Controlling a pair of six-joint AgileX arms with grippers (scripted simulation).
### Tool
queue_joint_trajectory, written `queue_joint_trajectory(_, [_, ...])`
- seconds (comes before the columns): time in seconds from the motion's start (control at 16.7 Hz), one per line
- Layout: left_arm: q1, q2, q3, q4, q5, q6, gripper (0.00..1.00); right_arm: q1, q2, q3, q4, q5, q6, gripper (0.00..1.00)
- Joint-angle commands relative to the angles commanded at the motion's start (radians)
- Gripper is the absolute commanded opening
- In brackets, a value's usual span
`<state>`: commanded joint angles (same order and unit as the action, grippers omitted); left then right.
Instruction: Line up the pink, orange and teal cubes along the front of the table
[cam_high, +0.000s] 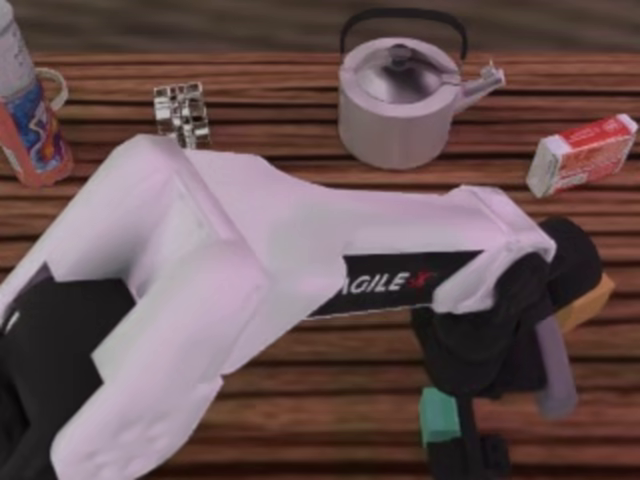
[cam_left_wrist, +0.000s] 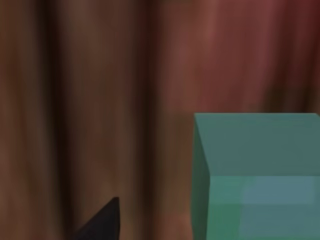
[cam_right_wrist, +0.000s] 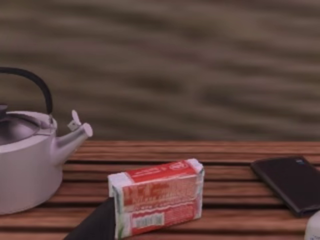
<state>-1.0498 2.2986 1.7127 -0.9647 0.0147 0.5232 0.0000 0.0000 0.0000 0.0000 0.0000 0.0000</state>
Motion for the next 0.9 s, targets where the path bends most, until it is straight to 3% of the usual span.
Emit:
queue_joint_trajectory(0.42, [0.021, -0.07, 0.136, -0.21, 0.0, -0.002, 1.0, 0.0, 0.0, 0.0, 0.0, 0.0, 0.0, 1.0])
queue_joint_trajectory(0.9, [0.053, -0.131, 0.081, -0.178, -0.005, -0.021, 1.0, 0.007, 0.056, 0.054, -0.035, 0.001, -0.01, 1.0])
